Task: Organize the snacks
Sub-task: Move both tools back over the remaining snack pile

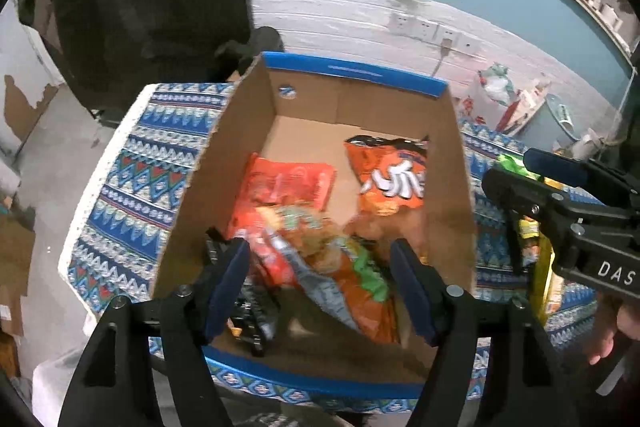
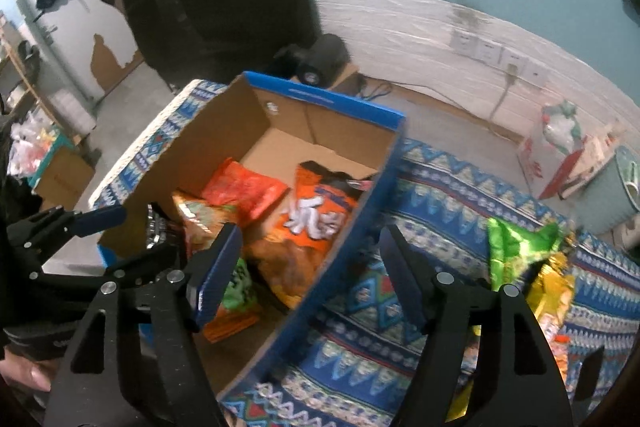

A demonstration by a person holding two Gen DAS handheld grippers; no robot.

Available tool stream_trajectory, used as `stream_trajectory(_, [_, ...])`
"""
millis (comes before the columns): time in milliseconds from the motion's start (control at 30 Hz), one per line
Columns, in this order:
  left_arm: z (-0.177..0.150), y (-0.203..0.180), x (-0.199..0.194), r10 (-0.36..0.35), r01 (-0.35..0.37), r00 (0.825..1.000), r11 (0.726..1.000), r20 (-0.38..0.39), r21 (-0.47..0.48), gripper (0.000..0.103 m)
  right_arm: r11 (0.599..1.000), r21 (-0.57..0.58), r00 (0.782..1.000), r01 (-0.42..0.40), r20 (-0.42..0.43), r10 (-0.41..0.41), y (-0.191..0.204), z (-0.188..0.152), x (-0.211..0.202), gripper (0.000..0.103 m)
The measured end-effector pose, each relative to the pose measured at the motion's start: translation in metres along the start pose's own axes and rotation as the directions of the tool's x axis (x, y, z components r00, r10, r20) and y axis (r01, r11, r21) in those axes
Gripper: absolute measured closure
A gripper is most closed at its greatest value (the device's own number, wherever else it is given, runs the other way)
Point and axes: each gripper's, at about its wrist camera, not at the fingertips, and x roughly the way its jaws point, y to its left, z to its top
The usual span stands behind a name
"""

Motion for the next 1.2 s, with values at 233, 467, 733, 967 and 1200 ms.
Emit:
stream_trajectory(233, [-0.001,-0.029,-0.001,-0.047,0.047,0.999,0.998,-0.007,0.034,0.022,0.997,0.056,0.999,0.047,-0.002,-0.047,-0.033,-0.013,-0.018,0.023])
stream_trajectory(467, [-0.002,-0.057,0.004,-0.071,0.073,0.997,0.995,-0.042,0.064,0.022,0.991,0.096,0.995,0.095,-0.001,-0.095,-0.067,-0.027,-0.035,0.022])
stream_trajectory(733, [-0.002,-0.092,0.005,-0.088,0.094,0.994,0.99,-0.058,0.106,0.022,0.975,0.168,0.989,0.145,-0.011,-0.145,-0.115,-0.051,-0.053,0.022])
stream_trajectory(967, [-0.004,-0.138,0.007,-0.104,0.117,0.991,0.979,-0.085,0.169,0.022,0.955,0.214,0.979,0.204,-0.029,-0.202,-0.154,-0.073,-0.064,0.022])
stream_trajectory(1200, [-0.007,-0.18,0.018,-0.103,0.125,0.989,0.967,-0.105,0.223,0.022,0.938,0.246,0.969,0.246,-0.098,-0.228,-0.193,-0.104,-0.062,0.022])
